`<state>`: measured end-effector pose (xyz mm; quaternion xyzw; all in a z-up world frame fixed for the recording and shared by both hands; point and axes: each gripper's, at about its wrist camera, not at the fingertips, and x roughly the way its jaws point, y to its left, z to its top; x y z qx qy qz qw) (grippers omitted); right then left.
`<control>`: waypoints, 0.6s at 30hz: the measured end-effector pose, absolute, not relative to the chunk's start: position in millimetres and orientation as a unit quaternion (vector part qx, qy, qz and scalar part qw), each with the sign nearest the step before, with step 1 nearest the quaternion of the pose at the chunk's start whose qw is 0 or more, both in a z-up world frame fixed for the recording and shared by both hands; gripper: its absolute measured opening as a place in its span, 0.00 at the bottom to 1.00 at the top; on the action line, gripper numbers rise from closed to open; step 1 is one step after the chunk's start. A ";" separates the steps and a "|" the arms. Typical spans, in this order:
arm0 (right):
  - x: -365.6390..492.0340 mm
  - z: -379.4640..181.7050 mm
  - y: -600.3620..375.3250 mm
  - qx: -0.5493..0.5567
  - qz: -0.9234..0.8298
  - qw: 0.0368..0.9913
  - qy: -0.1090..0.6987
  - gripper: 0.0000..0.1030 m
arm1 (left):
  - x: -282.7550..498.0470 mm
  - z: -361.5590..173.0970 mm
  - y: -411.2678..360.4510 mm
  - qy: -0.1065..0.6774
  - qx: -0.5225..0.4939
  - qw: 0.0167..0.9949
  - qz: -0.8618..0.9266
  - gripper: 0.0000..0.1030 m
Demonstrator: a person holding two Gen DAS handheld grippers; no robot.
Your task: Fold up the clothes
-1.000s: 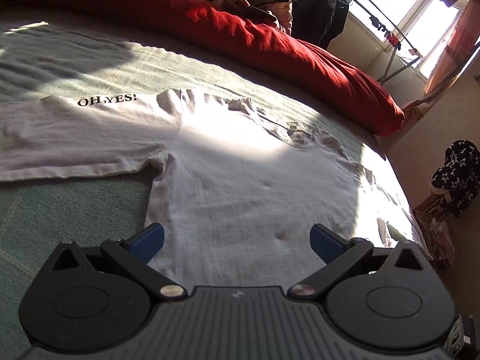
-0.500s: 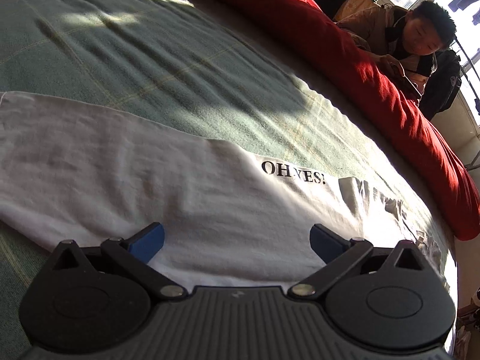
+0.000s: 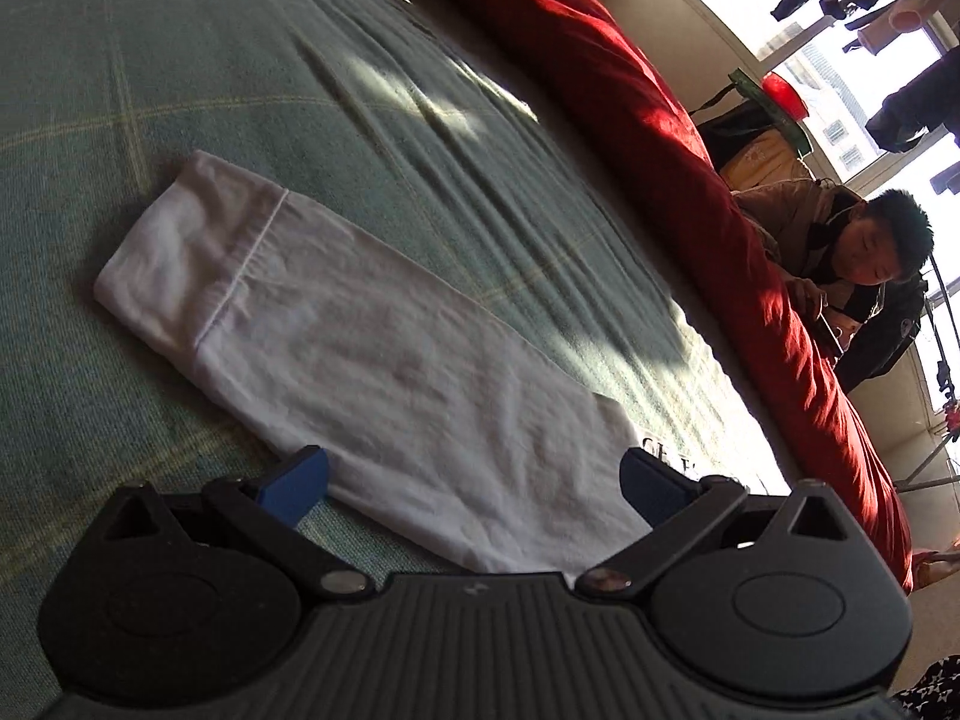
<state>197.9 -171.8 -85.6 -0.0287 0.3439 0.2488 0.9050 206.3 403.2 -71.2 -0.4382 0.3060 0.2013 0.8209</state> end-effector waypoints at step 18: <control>200.6 -90.3 -164.0 -0.043 0.233 0.912 0.336 1.00 | 151.8 -96.5 441.5 0.192 -0.531 0.794 0.223 0.99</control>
